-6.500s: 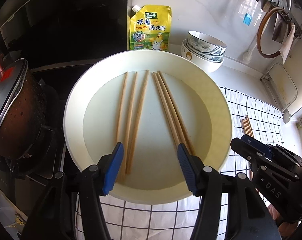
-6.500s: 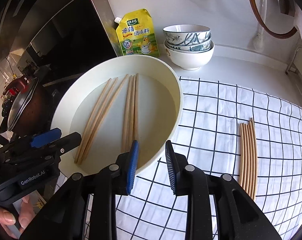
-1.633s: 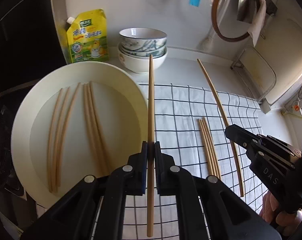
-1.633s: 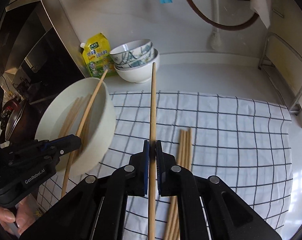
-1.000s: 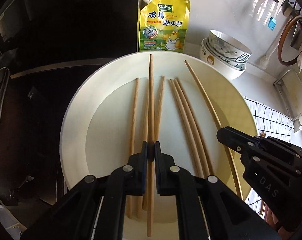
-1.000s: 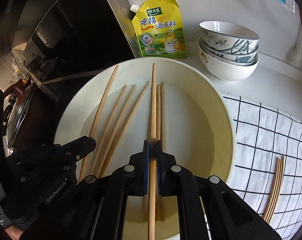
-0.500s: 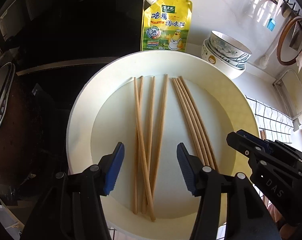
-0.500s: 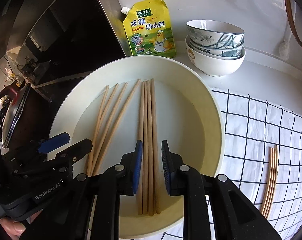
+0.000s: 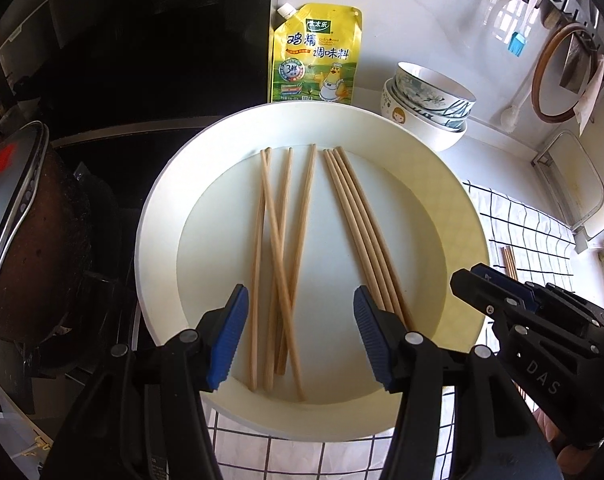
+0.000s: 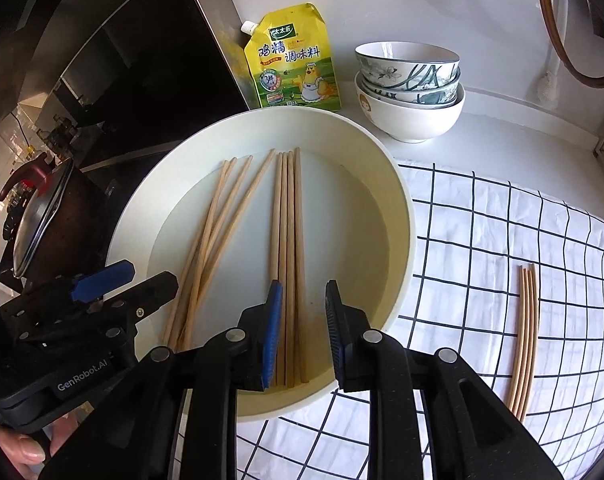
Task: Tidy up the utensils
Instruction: 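Move both open tools back toward the remaining chopsticks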
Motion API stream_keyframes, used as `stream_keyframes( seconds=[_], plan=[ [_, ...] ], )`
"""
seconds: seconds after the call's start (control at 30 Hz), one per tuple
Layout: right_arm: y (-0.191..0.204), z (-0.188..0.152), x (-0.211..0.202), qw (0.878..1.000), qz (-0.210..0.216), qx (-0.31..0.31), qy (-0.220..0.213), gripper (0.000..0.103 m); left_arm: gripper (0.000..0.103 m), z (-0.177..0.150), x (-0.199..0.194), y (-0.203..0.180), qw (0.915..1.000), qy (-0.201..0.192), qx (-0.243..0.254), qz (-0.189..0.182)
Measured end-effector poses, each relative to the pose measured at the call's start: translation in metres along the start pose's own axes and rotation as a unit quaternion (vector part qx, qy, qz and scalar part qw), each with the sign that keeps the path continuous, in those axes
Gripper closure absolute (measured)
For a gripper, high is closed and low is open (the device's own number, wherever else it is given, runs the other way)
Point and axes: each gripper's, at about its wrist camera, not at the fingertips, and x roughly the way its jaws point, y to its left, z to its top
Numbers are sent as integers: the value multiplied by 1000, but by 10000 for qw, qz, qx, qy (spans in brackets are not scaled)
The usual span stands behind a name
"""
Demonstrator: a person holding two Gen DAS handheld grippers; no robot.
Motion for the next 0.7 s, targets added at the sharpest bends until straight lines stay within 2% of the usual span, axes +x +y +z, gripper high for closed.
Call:
stream_keyframes(
  seconds=[0.37, 0.7],
  plan=[
    [-11, -15, -19, 9999, -102, -49, -98, 79, 49, -12, -11, -18, 10000, 2, 66, -73],
    [-42, -32, -37, 9994, -300, 127, -148, 76, 49, -22, -16, -49, 9993, 12, 312, -206]
  ],
)
